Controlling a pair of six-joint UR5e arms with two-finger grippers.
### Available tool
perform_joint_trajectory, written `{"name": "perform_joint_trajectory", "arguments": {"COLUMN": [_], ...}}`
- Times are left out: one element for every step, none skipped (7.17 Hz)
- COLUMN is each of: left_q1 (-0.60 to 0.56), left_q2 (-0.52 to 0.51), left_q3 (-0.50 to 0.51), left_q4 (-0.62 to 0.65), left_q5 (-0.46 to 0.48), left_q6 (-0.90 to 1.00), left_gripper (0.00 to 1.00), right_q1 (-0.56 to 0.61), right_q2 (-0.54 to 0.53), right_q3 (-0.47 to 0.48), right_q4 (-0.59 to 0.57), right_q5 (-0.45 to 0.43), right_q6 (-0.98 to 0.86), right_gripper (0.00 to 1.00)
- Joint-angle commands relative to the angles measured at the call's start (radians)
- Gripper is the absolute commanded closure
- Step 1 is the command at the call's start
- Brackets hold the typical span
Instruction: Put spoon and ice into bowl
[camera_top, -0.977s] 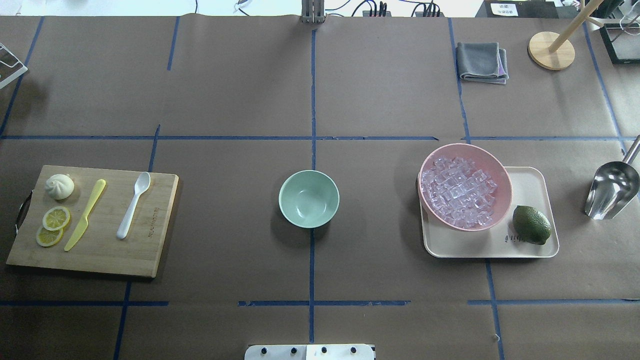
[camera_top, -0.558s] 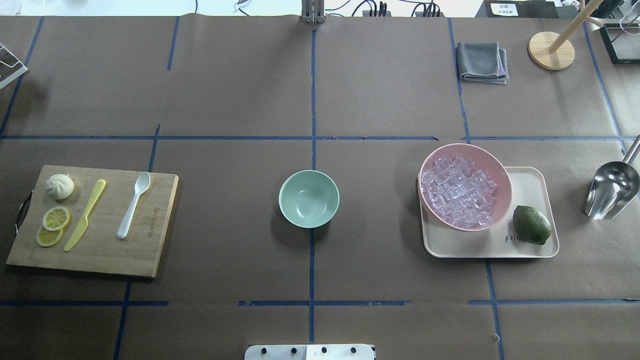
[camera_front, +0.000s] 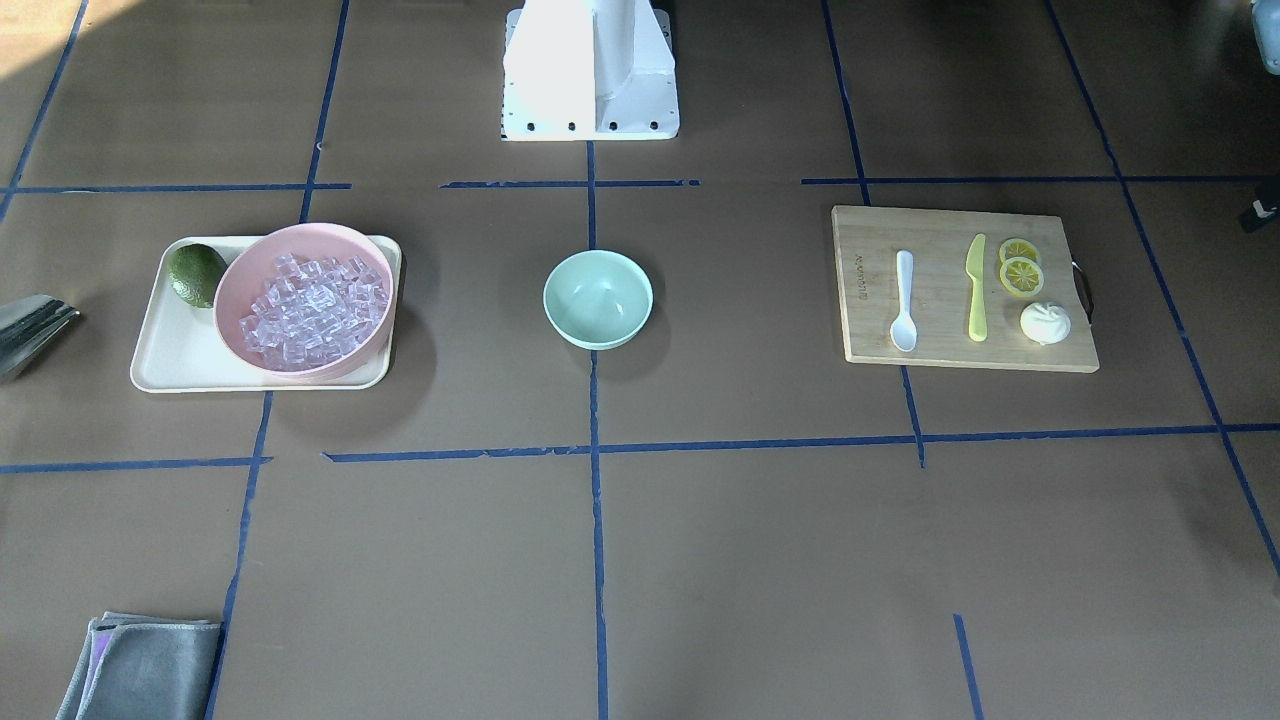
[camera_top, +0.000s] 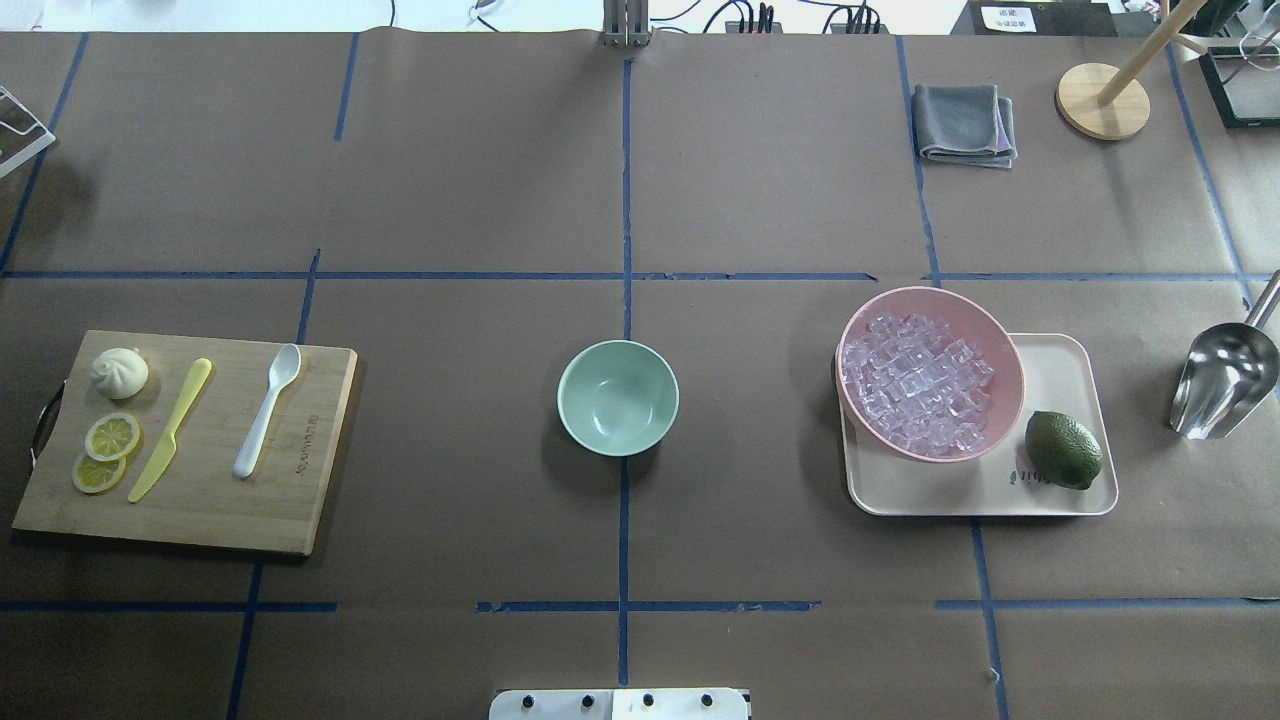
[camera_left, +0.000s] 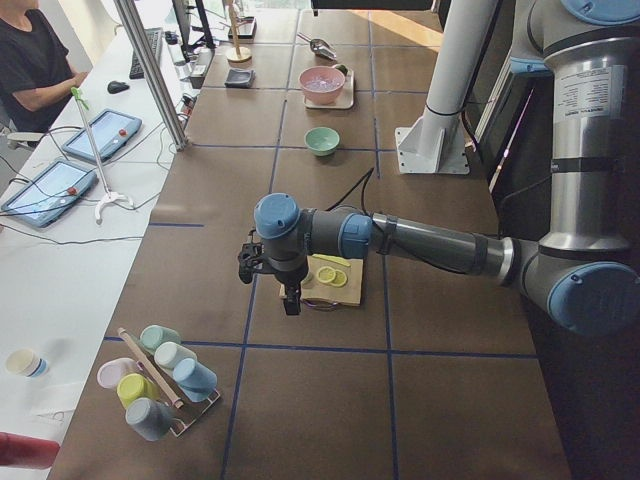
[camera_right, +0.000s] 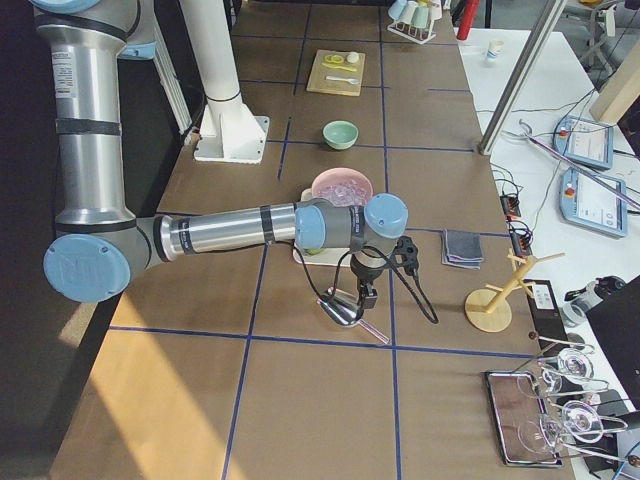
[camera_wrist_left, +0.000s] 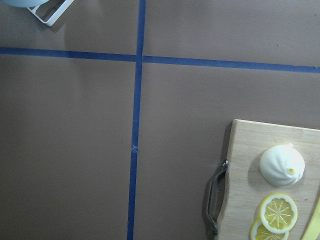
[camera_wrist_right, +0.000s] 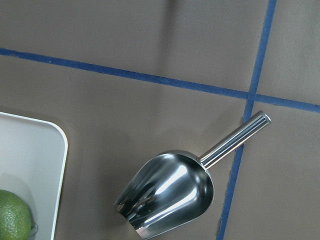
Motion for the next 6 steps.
{"name": "perform_joint_trajectory", "arguments": {"left_q1": [0.089,0.173,0.233,0.323,0.407,0.49], "left_q2": [-0.001,-0.013,-0.039,-0.088,-0.128,-0.165], "left_q3": [-0.006,-0.007,0.0,0.002,-0.002,-0.006], "left_q4": [-0.086,-0.15,-0.207,-0.273,-0.332,-0.345], "left_q5": [-0.014,-0.007,-0.005,0.0,0.047,0.122], "left_q6": [-0.007,-0.012,-0.088,-0.239,-0.363,-0.441], "left_gripper": [0.0,0.0,0.0,0.0,0.0,0.0], "right_q1": [-0.003,-0.003,-0.006,-0.008,-0.008,-0.009], "right_q2": [0.001,0.001,0.001,0.001,0.001,0.001], "right_q3": [0.004,0.004,0.004,0.006,0.008,0.008], "right_q4": [0.005,0.005,0.005,0.005,0.005,0.005], "right_q5": [0.009,0.01,0.015,0.024,0.024,0.024], "right_q6": [0.002,0.001,0.001,0.001,0.001,0.001], "right_gripper": [0.0,0.0,0.0,0.0,0.0,0.0]}}
